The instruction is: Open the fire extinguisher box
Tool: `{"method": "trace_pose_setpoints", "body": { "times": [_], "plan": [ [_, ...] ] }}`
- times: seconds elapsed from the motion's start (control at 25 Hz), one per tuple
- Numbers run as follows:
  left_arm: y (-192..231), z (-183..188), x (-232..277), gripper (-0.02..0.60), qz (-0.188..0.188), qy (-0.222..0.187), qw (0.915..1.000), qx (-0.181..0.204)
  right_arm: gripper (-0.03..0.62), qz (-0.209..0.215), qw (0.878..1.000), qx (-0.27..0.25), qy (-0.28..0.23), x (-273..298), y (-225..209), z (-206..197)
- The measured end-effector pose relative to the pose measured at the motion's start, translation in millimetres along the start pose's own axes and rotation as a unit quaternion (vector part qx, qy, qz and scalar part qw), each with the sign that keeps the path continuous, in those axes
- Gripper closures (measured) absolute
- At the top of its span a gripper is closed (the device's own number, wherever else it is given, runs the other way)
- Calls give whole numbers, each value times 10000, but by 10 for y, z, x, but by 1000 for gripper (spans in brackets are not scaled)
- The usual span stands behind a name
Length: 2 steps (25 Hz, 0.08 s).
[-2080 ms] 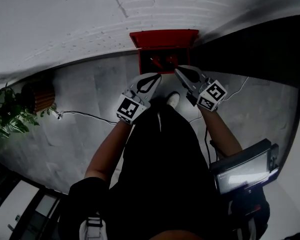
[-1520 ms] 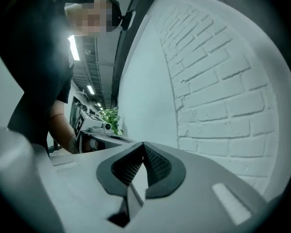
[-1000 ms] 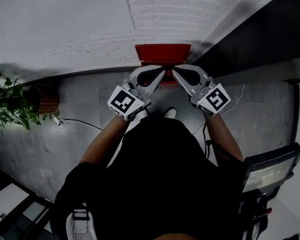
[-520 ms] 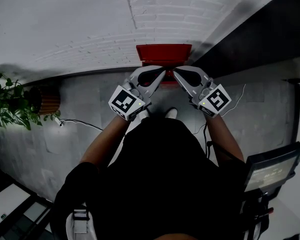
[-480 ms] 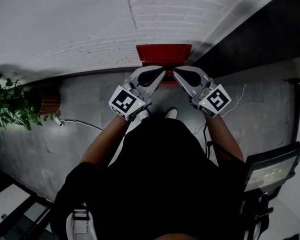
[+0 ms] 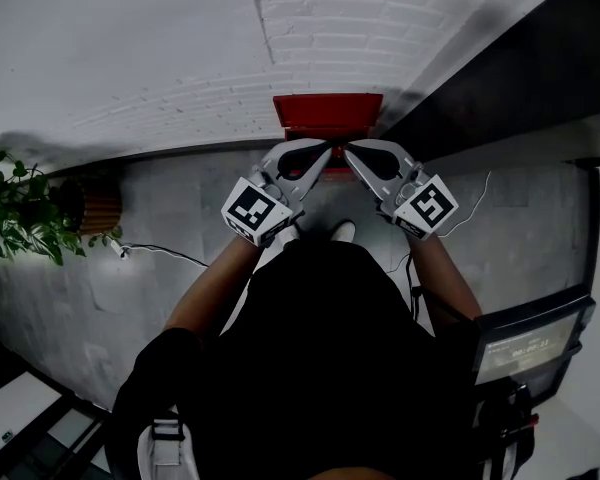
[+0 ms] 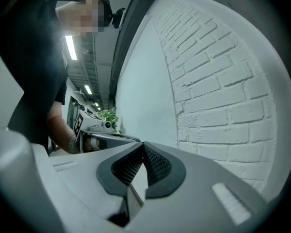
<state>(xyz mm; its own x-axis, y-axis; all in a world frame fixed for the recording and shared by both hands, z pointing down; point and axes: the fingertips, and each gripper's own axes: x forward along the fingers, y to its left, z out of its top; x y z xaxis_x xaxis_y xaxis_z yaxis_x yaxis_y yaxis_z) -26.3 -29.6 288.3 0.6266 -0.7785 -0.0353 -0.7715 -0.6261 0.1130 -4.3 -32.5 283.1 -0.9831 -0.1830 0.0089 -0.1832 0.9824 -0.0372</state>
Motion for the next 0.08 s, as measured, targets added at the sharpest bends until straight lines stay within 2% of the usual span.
{"method": "trace_pose_setpoints", "body": {
  "times": [0.08],
  "plan": [
    [-6,-1,8,581,7,-4,10000,-3,585,17,10000,-16,-5,0,10,-3]
  ]
}}
